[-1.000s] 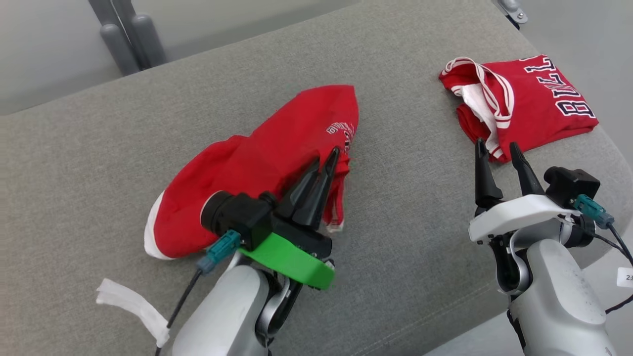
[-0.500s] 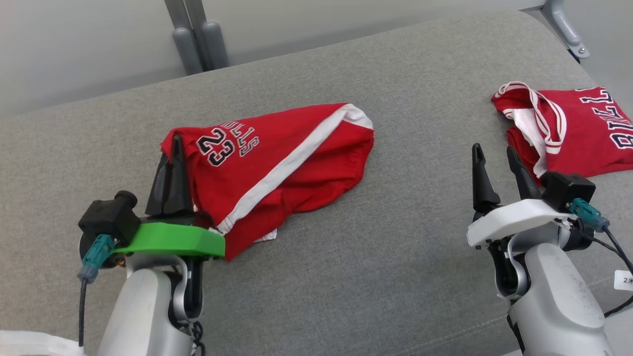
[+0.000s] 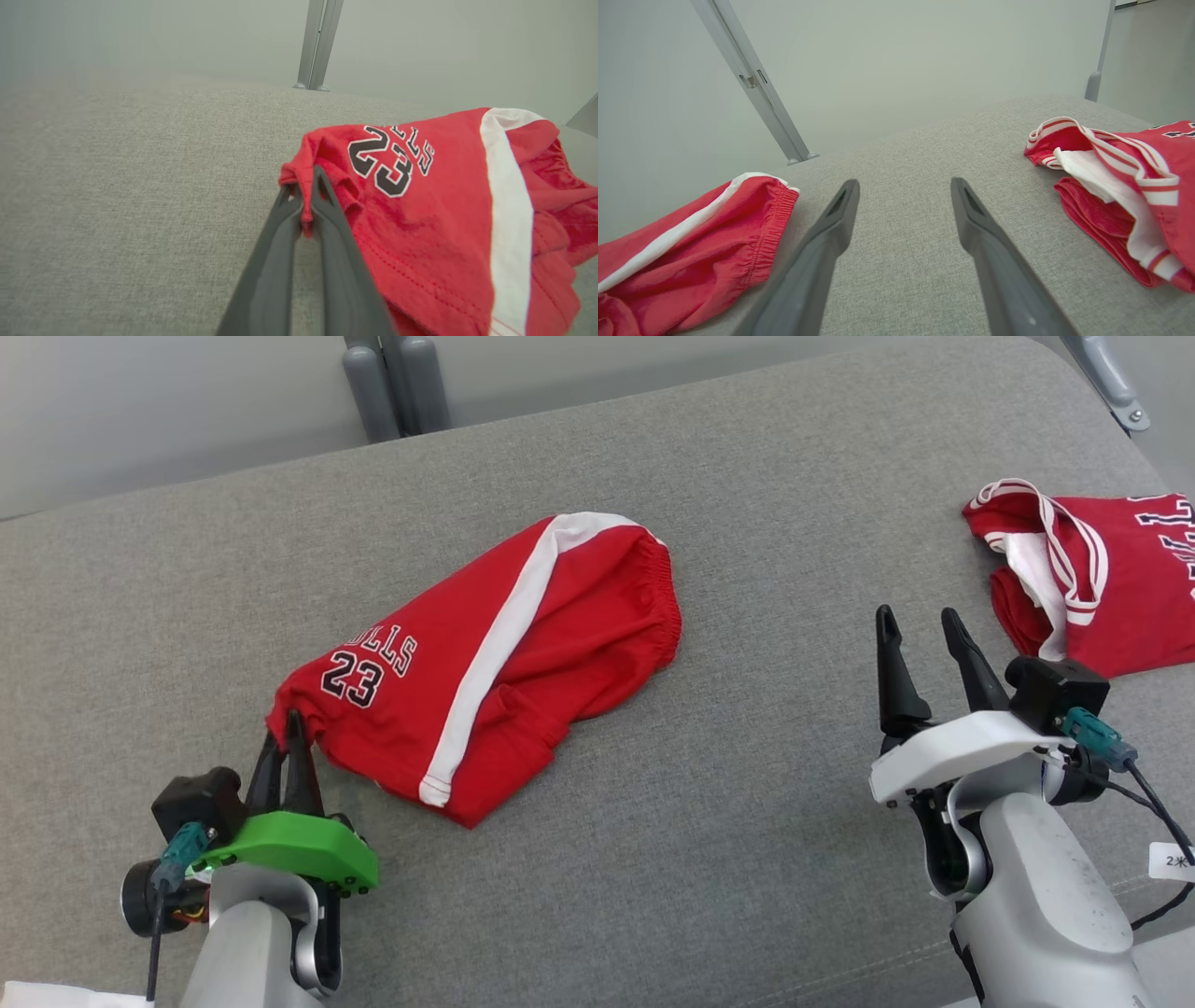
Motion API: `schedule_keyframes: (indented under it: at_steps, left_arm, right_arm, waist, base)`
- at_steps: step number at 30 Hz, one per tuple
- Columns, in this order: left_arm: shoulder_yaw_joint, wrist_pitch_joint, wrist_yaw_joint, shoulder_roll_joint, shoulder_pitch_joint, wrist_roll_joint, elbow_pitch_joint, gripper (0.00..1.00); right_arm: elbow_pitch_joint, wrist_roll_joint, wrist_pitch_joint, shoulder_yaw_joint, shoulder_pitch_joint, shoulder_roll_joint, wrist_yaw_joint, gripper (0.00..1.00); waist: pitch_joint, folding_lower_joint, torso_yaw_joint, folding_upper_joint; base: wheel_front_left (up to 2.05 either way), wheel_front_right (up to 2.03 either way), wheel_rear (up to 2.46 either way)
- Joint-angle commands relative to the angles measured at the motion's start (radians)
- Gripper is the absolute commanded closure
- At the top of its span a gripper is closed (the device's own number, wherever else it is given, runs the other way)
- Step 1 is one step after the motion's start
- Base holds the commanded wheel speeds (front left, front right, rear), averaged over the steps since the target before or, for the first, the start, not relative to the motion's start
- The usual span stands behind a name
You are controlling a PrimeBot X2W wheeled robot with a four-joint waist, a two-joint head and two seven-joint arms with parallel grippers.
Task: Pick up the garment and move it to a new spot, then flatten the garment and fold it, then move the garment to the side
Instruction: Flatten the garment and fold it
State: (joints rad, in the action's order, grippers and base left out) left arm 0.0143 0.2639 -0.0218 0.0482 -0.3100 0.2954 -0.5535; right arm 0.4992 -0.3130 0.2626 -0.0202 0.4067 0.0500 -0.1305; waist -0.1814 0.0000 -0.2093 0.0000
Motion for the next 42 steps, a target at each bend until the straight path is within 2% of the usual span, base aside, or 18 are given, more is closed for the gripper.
schedule_keyframes:
  at_steps: [1, 6, 11, 17, 23, 29, 30, 31, 33, 34, 42]
  left_arm:
    - [-0.004, 0.0, 0.011, 0.006, -0.009, -0.02, 0.004, 0.0]
    - [0.045, 0.0, 0.022, 0.005, 0.003, -0.053, 0.054, 0.0]
    - [0.164, 0.0, 0.023, 0.005, 0.025, -0.053, 0.087, 0.0]
    - [0.272, 0.0, 0.038, 0.006, 0.027, -0.036, 0.06, 0.0]
    - [0.289, 0.0, 0.069, 0.006, 0.019, -0.055, 0.005, 0.0]
    - [0.268, 0.0, 0.076, 0.005, 0.014, -0.062, -0.023, 0.0]
    - [0.265, 0.0, 0.077, 0.005, 0.016, -0.063, -0.026, 0.28]
    - [0.263, 0.0, 0.078, 0.005, 0.017, -0.061, -0.028, 0.51]
    - [0.261, 0.0, 0.078, 0.005, 0.016, -0.058, -0.03, 0.75]
    - [0.256, 0.0, 0.079, 0.006, 0.016, -0.064, -0.021, 1.0]
    - [0.215, 0.0, 0.073, 0.005, 0.051, -0.092, 0.093, 1.0]
  right_arm:
    - [-0.001, 0.008, 0.003, 0.0, 0.0, 0.002, 0.0, 0.0]
    - [0.0, 0.019, 0.003, 0.004, -0.007, 0.002, 0.0, 0.0]
    - [-0.002, 0.024, 0.003, -0.001, -0.004, 0.002, 0.0, 0.0]
    - [0.003, 0.013, 0.003, -0.014, -0.006, 0.002, 0.0, 0.0]
    - [0.005, 0.014, 0.003, -0.008, -0.008, 0.002, 0.0, 0.0]
    - [0.007, 0.01, 0.003, 0.0, -0.006, 0.002, 0.0, 0.0]
    - [0.008, 0.008, 0.003, 0.0, -0.007, 0.002, 0.0, 0.0]
    - [0.008, 0.009, 0.003, 0.0, -0.008, 0.002, 0.0, 0.0]
    - [0.008, 0.008, 0.003, 0.0, -0.007, 0.002, 0.0, 0.0]
    - [0.008, 0.007, 0.003, -0.001, -0.006, 0.002, 0.0, 0.0]
    - [0.01, 0.017, 0.003, 0.0, -0.019, 0.002, 0.0, 0.0]
  waist:
    - [0.001, 0.0, 0.001, 0.0]
    - [0.005, 0.0, 0.007, 0.0]
    - [0.004, 0.0, 0.012, 0.0]
    - [-0.002, 0.0, 0.006, 0.0]
    - [-0.004, 0.0, -0.006, 0.0]
    - [-0.004, 0.0, -0.005, 0.0]
    - [-0.003, 0.0, -0.004, 0.0]
    - [-0.003, 0.0, -0.002, 0.0]
    - [-0.003, 0.0, 0.001, 0.0]
    - [-0.003, 0.0, 0.003, 0.0]
    - [0.013, 0.0, 0.026, 0.0]
  base:
    - [0.0, 0.0, 0.0]
    - [0.0, 0.0, 0.0]
    - [0.0, 0.0, 0.0]
    - [0.0, 0.0, 0.0]
    - [0.0, 0.0, 0.0]
    - [0.0, 0.0, 0.0]
    - [0.0, 0.0, 0.0]
    - [0.0, 0.0, 0.0]
    - [0.0, 0.0, 0.0]
    - [0.0, 0.0, 0.0]
    - [0.0, 0.0, 0.0]
